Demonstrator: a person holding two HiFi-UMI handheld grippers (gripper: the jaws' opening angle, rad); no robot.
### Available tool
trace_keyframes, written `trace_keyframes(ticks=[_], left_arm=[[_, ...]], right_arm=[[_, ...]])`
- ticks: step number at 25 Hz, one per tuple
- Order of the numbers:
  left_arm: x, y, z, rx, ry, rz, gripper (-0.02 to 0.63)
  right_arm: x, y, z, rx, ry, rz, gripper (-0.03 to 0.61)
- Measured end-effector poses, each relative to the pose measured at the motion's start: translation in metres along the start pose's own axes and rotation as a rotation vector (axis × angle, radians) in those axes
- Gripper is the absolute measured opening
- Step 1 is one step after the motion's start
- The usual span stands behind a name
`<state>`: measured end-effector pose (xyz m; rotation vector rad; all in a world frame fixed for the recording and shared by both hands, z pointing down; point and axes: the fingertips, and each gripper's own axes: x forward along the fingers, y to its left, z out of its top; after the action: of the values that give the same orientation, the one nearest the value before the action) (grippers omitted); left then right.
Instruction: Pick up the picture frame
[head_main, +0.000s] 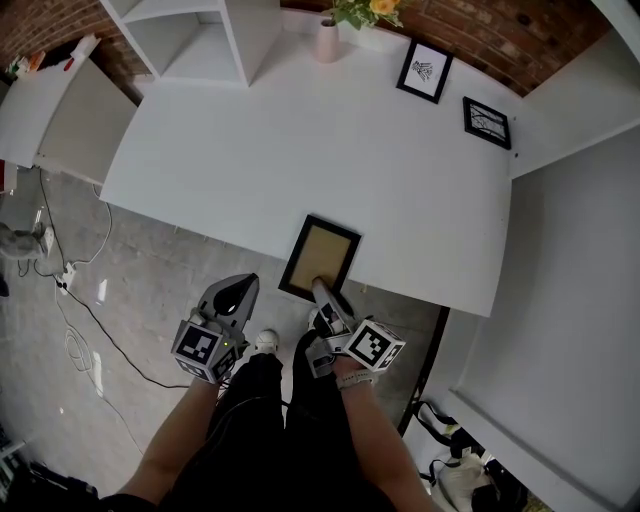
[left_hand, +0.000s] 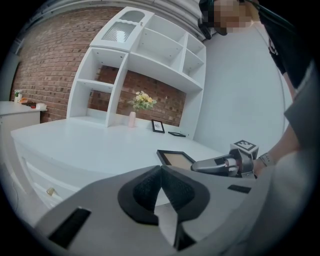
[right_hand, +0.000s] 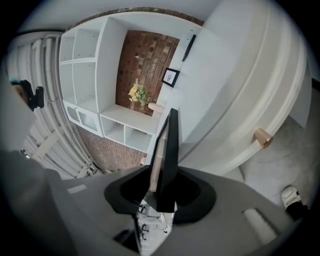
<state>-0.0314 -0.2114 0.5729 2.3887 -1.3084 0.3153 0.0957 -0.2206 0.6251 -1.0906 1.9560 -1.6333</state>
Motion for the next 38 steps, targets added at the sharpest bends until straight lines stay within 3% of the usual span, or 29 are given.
trace_keyframes(ticks=[8, 19, 38], left_arm=[[-0.002, 0.008, -0.002, -0.011, 0.004, 0.009, 0.009], [-0.006, 0.008, -0.002, -0.003, 0.008, -0.004, 0.009], [-0.014, 0.002, 0.014, 0.01, -0.039, -0.05, 0.009]], right_arm=[[0.007, 0.01, 0.005, 0.064, -0.012, 0.083, 0.072], [0.004, 0.013, 0.007, 0.119, -0.04, 0.103, 0.029], [-0.013, 0.048, 0.023, -0.037, -0.121, 0.123, 0.023]])
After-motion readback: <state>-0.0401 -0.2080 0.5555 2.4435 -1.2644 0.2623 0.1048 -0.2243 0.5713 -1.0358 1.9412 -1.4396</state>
